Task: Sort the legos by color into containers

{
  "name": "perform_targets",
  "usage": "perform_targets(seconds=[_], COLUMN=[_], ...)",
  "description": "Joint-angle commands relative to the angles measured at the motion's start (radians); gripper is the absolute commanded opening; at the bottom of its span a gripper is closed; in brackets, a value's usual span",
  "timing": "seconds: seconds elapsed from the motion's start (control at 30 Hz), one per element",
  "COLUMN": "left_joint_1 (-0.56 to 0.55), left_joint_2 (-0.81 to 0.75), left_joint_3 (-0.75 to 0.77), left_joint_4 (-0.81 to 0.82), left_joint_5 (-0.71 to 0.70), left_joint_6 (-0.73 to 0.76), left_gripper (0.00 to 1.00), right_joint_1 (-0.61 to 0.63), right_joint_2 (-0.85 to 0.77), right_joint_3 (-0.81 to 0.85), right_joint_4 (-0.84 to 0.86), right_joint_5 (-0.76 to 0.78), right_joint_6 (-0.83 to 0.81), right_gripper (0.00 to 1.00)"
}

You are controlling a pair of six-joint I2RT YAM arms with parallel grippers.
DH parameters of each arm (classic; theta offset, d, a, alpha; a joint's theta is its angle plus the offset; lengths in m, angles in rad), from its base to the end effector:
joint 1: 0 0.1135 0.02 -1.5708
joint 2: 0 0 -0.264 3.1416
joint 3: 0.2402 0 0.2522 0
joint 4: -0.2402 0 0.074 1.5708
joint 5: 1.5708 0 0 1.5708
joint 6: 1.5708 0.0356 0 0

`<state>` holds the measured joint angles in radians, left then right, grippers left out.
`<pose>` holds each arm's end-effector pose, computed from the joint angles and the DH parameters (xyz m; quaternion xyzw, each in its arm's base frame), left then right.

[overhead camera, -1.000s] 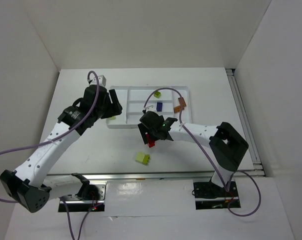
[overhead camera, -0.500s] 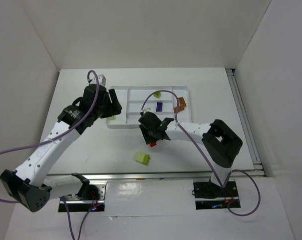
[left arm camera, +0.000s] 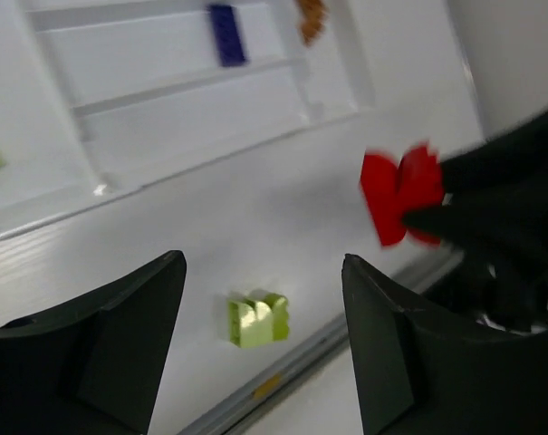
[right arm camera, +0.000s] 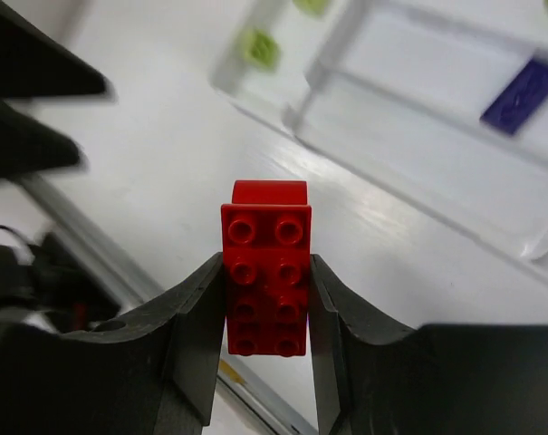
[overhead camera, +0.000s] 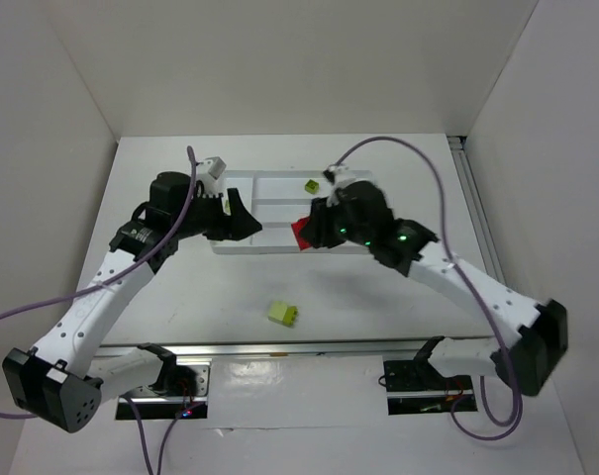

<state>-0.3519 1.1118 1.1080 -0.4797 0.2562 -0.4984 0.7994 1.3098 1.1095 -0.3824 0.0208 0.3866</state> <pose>0.2262 -0.0927 0.3588 0.0038 0.8514 -0.3112 0.4223 0.2065 0.2113 0.3183 -0.1756 0.8627 0.2574 0.3983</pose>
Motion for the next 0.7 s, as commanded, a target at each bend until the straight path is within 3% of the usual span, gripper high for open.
perform_targets(seconds=[0.0,0.03,0.23,0.37,0.53,0.67], left_joint_1=[-0.001,-0.001,0.008,0.008,-0.019,-0.044], left_joint_2=[-0.049,-0.049,-0.055,-0.034,0.028,0.051], left_joint_3=[-0.045,-0.077,-0.115,-0.18,-0.131,-0.073], left_joint_4=[0.22,0.302,0.444,0.751,0.779,0.69], left_joint_5=[0.43,0.48,0.695,0.872,0.968,0.948], left_joint_6=[0.066,0.046,0.02,-0.14,-0.098,-0.025], left_gripper=[0.81,0.82,0.85,0.86,0.88,0.88], right_joint_1=[-0.159,-0.186,-0.262,-0.262,-0.262,-0.262], right_joint_2=[-0.163,-0.184,-0.268,-0.302,-0.32,-0.32], right_joint_3=[-0.008,-0.008,-0.013,-0.034,-0.057,-0.057], right_joint_4=[0.052,0.071,0.137,0.169,0.229,0.229], right_joint_5=[-0.391,-0.441,-0.691,-0.736,-0.809,-0.82], right_joint_6=[-0.023,-0.023,-0.005,0.015,0.05,0.051], right_gripper=[0.23,0.23,0.24,0.24,0.24,0.25])
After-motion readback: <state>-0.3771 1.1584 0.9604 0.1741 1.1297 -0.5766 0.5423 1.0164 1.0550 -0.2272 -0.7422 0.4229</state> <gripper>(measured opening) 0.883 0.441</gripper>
